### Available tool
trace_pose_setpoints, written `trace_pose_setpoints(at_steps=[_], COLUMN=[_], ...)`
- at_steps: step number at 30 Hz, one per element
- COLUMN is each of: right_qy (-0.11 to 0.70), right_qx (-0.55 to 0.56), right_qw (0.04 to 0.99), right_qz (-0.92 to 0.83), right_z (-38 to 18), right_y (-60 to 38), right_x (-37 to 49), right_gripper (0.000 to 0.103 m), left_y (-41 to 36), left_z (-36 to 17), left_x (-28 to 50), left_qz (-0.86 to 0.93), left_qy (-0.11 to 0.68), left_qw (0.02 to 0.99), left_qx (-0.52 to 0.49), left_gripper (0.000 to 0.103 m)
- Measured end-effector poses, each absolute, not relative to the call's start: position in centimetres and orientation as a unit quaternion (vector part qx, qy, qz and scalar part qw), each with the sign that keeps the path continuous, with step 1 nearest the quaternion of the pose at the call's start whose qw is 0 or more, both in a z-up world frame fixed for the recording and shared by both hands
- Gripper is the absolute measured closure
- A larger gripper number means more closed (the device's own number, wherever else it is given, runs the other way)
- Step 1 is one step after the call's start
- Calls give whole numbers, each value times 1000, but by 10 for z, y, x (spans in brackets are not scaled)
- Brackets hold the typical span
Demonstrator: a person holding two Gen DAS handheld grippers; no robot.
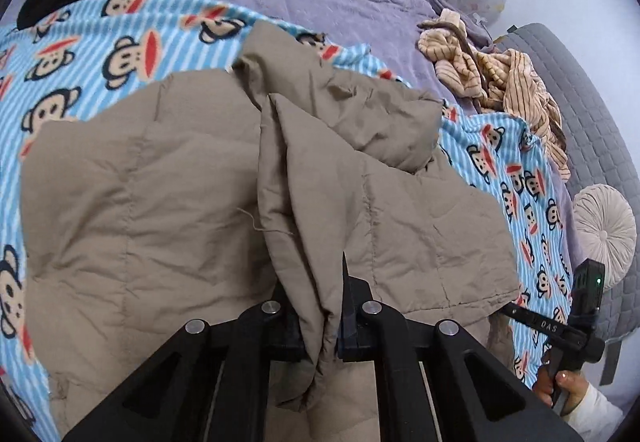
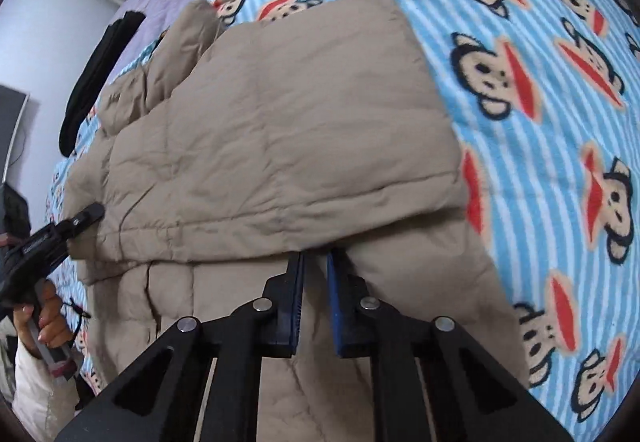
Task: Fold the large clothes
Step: 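Fold the held side over the back toward the center, then open the left tool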
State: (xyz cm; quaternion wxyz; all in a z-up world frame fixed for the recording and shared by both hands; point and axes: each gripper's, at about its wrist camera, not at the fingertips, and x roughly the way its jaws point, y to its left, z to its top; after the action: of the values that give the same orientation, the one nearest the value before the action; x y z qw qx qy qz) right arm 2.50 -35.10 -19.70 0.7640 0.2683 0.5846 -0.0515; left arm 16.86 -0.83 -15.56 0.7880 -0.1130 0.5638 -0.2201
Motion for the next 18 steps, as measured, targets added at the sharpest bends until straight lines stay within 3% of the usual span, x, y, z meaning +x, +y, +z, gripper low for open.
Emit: trace_pose_setpoints(at_steps=[7, 11, 15, 18], right_qy=[563, 574, 574, 585], right_qx=[213, 227, 266, 259], right_qw=[796, 783, 771, 765], right_qz=[-68, -75, -72, -70], right_z=[-201, -231, -228, -215], right_y=[-357, -367, -382, -383], right_x=[58, 53, 45, 37], right_gripper=[91, 103, 103, 101], left_y=[29, 26, 42, 60], left_z=[-194, -195, -175, -157], left_x=[170, 167, 160, 153], left_qz=[-172, -156, -121, -103], left_qy=[592, 588, 570, 550], left_qw=[784, 791, 811, 827], left_qx=[-75, -57, -50, -45], left_gripper=[92, 91, 73, 73])
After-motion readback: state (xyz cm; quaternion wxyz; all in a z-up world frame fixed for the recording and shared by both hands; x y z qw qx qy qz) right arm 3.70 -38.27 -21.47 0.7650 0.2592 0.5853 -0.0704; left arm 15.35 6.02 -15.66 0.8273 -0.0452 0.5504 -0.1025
